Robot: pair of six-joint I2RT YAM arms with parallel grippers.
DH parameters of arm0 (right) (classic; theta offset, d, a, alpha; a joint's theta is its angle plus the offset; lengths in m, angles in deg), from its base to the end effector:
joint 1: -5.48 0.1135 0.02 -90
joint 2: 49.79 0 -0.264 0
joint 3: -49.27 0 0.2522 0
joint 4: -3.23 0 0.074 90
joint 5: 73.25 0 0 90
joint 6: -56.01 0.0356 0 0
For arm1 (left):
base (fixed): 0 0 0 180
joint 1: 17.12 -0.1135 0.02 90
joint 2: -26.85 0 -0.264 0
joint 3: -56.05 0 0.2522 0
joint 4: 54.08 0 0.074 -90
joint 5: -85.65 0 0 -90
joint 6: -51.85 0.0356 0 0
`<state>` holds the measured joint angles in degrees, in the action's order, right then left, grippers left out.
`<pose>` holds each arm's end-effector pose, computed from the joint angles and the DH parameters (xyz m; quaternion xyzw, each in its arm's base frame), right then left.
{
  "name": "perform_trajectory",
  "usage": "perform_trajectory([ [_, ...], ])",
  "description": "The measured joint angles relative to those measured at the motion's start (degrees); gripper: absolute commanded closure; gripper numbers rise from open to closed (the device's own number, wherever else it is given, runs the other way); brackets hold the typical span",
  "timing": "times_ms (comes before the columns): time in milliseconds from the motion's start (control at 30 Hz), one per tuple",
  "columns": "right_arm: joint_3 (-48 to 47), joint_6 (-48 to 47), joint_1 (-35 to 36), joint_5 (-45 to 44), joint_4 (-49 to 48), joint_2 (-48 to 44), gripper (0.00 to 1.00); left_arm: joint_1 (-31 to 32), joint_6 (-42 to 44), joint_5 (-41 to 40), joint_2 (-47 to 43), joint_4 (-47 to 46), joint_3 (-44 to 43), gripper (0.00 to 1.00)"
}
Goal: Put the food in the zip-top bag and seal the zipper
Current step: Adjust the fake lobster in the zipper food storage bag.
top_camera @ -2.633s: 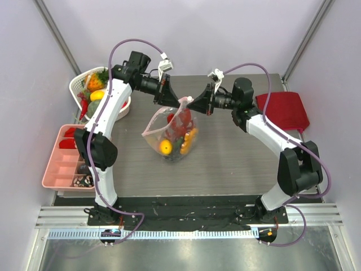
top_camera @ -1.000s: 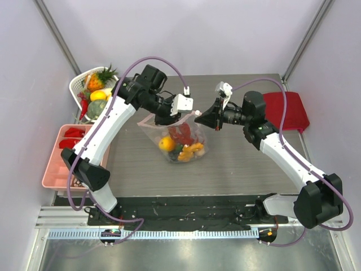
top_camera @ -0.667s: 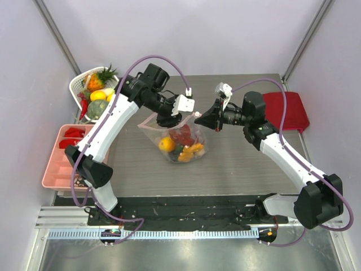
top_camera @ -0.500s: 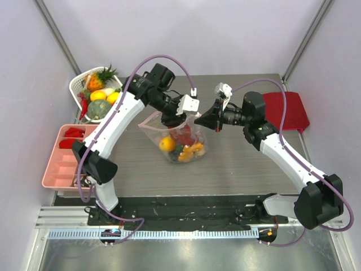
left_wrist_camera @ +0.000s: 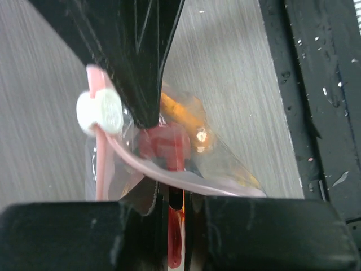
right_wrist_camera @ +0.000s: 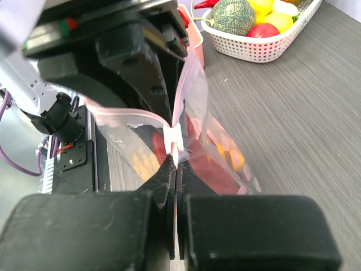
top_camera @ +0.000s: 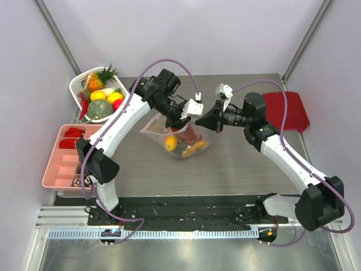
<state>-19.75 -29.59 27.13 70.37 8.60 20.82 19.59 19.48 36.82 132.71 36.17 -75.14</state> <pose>0.2486 0.1295 0.3440 -0.3958 0.6158 0.4623 0.5003 0.2769 -0.2357 0.3841 0.7221 0.5653 -0.3006 0.2622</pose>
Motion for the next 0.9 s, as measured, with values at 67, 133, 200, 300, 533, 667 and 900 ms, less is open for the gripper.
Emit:
perform_trajectory([
  [67, 0.02, -0.07, 0.0, -0.13, 0.7, -0.13, 0.99, -1.05, -1.2, 1.75, -1.16, -1.53, 2.56, 1.0],
  [133, 0.04, -0.11, 0.0, -0.17, 0.76, -0.52, 0.99, -2.93, -2.47, 4.2, -2.08, -2.43, 3.85, 1.0],
  [200, 0.07, -0.11, 0.0, -0.2, 0.76, -1.05, 0.99, -5.46, -4.57, 7.39, -2.45, -2.34, 4.35, 1.0],
  [300, 0.22, -0.09, 0.0, -0.26, 0.76, -1.64, 0.99, -9.51, -9.7, 13.55, -2.95, -4.22, 5.7, 1.0],
  [533, 0.57, 0.02, 0.0, -0.83, 0.85, -1.79, 0.99, -13.38, -30.53, 20.17, -11.39, -28.11, 24.33, 1.0],
  [667, 1.11, 0.07, 0.0, -1.22, 1.25, -2.12, 0.99, -13.31, -39.01, 19.19, -14.38, -38.53, 32.24, 1.0],
  [900, 1.62, 0.22, 0.0, -1.7, 2.23, -2.75, 0.99, -13.49, -34.29, 16.5, -14.69, -35.04, 31.5, 0.78],
])
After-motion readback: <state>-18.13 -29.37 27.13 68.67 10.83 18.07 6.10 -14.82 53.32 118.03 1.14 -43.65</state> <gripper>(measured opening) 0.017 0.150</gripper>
